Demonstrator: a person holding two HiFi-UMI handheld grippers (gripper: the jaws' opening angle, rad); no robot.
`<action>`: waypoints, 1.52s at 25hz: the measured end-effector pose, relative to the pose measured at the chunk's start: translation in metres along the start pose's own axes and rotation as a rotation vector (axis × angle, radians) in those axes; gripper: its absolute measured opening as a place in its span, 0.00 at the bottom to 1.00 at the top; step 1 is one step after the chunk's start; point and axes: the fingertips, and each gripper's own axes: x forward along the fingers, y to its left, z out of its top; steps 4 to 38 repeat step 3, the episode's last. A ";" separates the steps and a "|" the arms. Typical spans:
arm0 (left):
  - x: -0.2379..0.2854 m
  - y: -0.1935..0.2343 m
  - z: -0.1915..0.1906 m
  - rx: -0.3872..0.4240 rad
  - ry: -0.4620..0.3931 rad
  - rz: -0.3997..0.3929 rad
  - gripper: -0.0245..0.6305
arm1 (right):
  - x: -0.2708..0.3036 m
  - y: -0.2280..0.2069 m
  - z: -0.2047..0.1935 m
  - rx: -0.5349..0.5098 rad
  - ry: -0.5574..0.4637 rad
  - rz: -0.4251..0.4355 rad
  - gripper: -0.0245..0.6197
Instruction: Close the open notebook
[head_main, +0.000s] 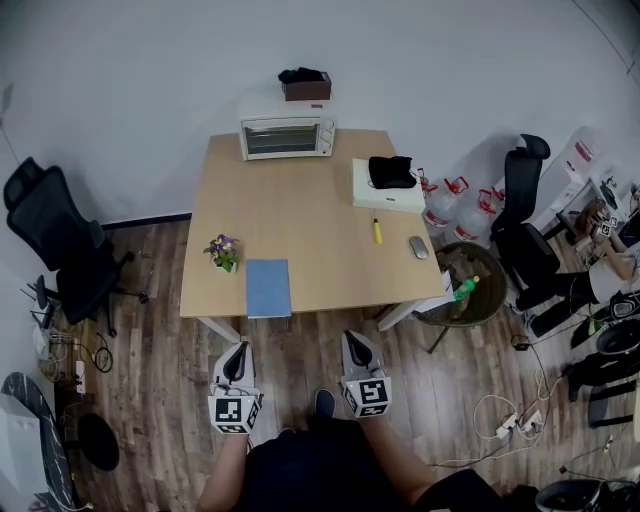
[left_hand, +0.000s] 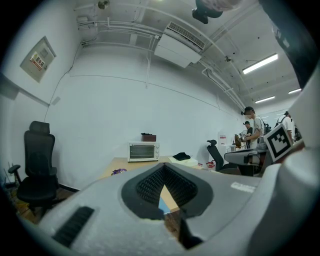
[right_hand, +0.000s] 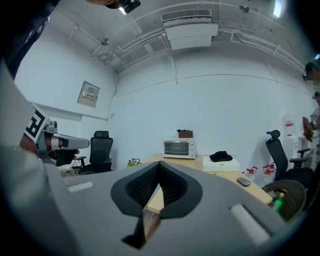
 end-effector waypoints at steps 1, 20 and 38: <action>-0.001 0.001 0.000 0.001 0.001 0.000 0.03 | 0.001 0.002 0.000 0.003 0.000 0.002 0.05; -0.003 0.002 -0.001 0.004 0.005 0.002 0.03 | 0.002 0.005 -0.001 0.008 0.001 0.006 0.05; -0.003 0.002 -0.001 0.004 0.005 0.002 0.03 | 0.002 0.005 -0.001 0.008 0.001 0.006 0.05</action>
